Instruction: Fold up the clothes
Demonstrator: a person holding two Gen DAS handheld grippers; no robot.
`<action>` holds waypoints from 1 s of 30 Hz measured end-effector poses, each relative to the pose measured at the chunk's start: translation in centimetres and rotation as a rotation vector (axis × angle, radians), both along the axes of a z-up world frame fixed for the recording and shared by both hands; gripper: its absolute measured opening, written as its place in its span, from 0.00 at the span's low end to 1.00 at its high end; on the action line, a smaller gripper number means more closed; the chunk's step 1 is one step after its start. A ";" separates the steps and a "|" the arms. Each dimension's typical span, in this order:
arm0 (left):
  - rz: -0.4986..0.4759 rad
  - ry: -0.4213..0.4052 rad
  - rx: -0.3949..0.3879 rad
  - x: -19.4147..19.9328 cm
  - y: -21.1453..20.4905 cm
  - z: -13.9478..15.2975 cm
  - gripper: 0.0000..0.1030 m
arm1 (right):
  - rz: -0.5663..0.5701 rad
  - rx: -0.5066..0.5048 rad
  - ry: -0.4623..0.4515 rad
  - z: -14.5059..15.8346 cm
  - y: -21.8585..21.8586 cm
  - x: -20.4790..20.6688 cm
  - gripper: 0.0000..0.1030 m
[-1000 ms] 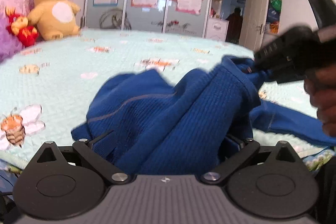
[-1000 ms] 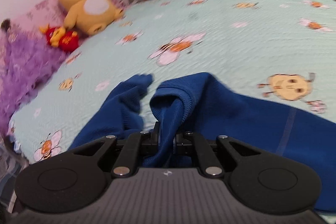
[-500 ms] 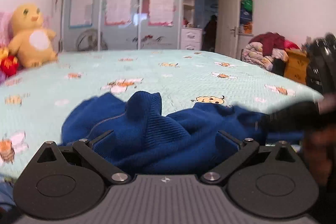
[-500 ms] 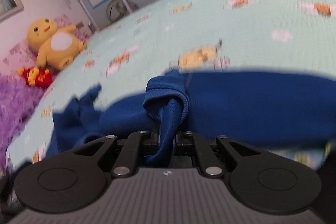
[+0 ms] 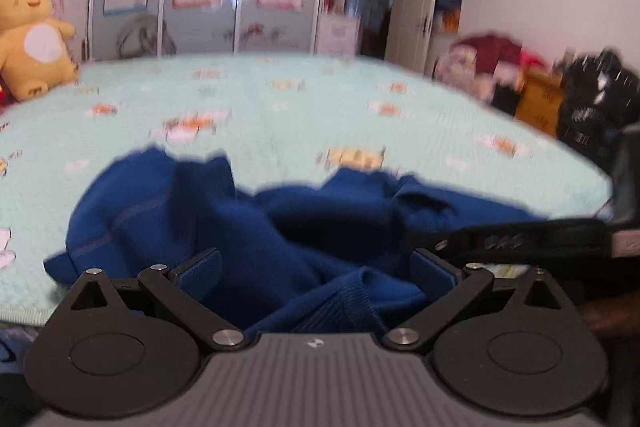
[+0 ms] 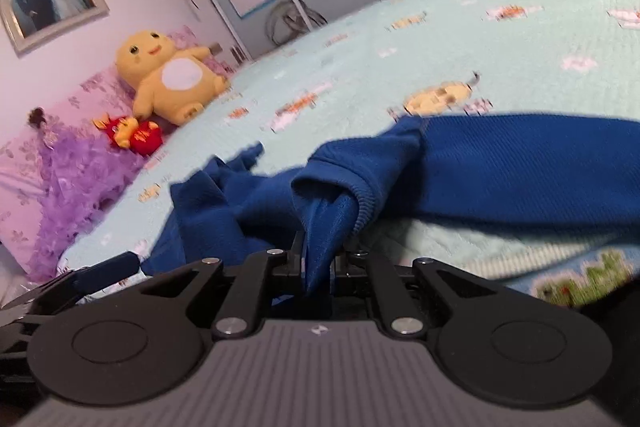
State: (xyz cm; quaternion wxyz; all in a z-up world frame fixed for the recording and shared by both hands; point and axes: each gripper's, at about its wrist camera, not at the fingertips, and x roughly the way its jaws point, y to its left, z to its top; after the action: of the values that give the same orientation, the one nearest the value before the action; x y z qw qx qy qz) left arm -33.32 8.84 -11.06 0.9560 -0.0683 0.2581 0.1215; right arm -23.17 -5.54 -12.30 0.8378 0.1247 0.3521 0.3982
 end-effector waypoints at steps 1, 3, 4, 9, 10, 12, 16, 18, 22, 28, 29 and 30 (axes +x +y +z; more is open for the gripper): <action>0.006 0.036 0.011 0.4 0.0 -0.6 1.00 | -0.009 -0.004 0.020 -0.2 -0.2 0.1 0.13; 0.017 0.109 0.033 1.3 0.0 -1.8 0.98 | -0.046 -0.011 0.051 -0.5 -1.0 0.3 0.16; 0.022 0.144 0.043 1.8 0.0 -2.4 0.98 | -0.063 -0.014 0.062 -0.6 -1.4 0.3 0.20; 0.053 0.186 0.025 0.9 0.8 -3.6 0.95 | -0.126 -0.009 -0.005 0.3 -2.5 -0.1 0.44; 0.059 0.183 0.028 0.8 1.0 -3.6 0.95 | -0.127 -0.023 -0.035 0.6 -2.5 -0.4 0.45; 0.064 0.187 0.030 0.3 1.1 -3.8 0.95 | -0.111 -0.070 -0.084 0.9 -1.8 -0.7 0.46; 0.061 0.208 0.027 -0.5 0.9 -4.3 0.95 | -0.057 -0.346 -0.195 -0.3 1.1 -1.4 0.48; 0.052 0.197 0.025 -0.5 0.6 -4.3 0.95 | -0.058 -0.441 -0.275 -0.9 2.0 -2.0 0.48; 0.027 0.202 0.025 -0.3 0.3 -4.6 0.95 | -0.041 -0.510 -0.376 -1.2 3.4 -1.6 0.47; -0.031 0.261 0.096 0.7 -1.2 -6.6 0.95 | -0.054 -0.588 -0.376 -2.5 5.4 0.2 0.47; -0.032 0.273 0.100 0.9 -1.2 -6.9 0.95 | -0.050 -0.595 -0.380 -2.8 5.6 0.2 0.45; -0.033 0.282 0.095 1.0 -1.1 -7.2 0.95 | -0.040 -0.591 -0.386 -2.8 5.6 -0.1 0.38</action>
State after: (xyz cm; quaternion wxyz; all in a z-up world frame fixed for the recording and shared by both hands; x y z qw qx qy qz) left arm -32.34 7.76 -18.23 0.9144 -0.0010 0.3847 0.1264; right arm -23.26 0.04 -15.07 0.8965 -0.1939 0.2848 0.2786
